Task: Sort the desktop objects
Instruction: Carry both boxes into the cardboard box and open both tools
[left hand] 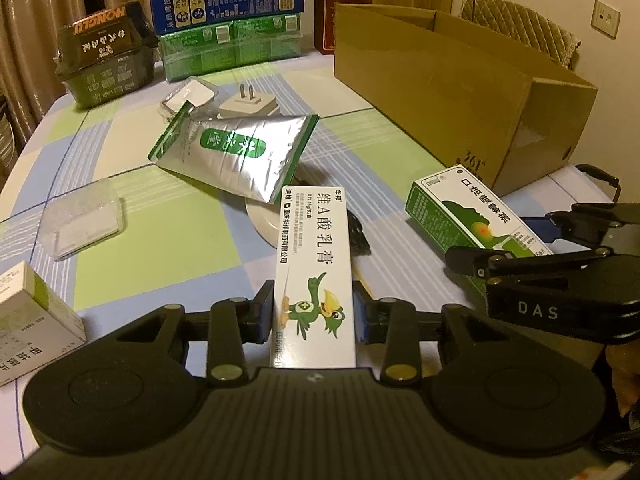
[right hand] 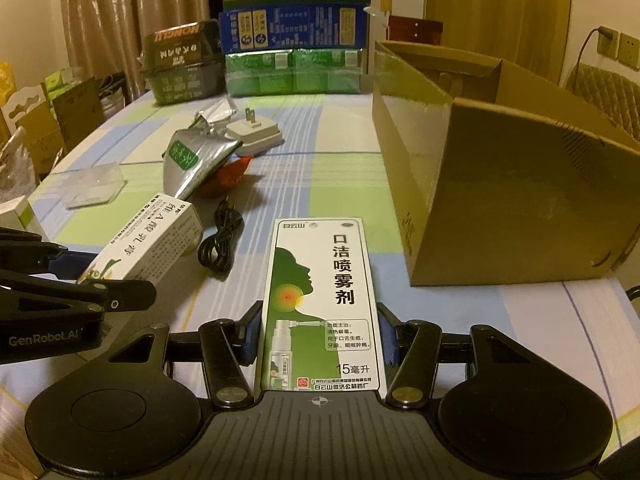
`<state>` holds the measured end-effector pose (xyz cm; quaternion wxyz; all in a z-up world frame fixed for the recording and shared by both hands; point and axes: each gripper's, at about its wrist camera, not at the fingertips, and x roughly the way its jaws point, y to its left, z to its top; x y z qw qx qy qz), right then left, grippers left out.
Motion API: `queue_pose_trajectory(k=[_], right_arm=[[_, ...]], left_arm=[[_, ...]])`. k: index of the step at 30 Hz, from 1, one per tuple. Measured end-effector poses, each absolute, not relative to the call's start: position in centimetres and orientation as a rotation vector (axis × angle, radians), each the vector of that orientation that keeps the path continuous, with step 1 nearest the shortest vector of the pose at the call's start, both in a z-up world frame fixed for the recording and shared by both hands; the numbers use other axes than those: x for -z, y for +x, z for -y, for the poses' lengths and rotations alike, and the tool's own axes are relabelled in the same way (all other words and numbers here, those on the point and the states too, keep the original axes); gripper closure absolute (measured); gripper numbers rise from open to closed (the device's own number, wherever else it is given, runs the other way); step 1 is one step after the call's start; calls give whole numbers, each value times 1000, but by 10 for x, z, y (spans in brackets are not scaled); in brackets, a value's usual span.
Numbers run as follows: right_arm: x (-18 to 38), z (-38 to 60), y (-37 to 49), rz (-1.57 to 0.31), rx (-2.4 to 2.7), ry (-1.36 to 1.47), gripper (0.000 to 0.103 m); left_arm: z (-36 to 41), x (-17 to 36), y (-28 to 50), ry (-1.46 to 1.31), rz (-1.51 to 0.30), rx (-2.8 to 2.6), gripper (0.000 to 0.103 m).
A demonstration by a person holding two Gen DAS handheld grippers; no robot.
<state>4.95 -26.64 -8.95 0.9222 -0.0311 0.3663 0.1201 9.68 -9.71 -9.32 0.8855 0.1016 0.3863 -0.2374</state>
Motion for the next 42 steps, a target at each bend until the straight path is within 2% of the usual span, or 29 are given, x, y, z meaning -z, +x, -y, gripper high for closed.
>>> queue_pose_trajectory(k=[7,13,22,32,42], right_arm=[[60,265,40,-695,-277,-70,50],[6,281,37,-605,-281,-63,50],[-59,352,67,-561,-214,-18,50],[-63,428,125,-624,-146,-11,50],[-43,450,177,-692,-125,30,50]], left_arm=[[92,65,91,169,-762,477,70],[101,21,84,85,-727,473,70],[174,-44,90,98,-646,540,70],[280,-55,125,142,-661,629,70],[325,-34,165,132,-700,647,70]])
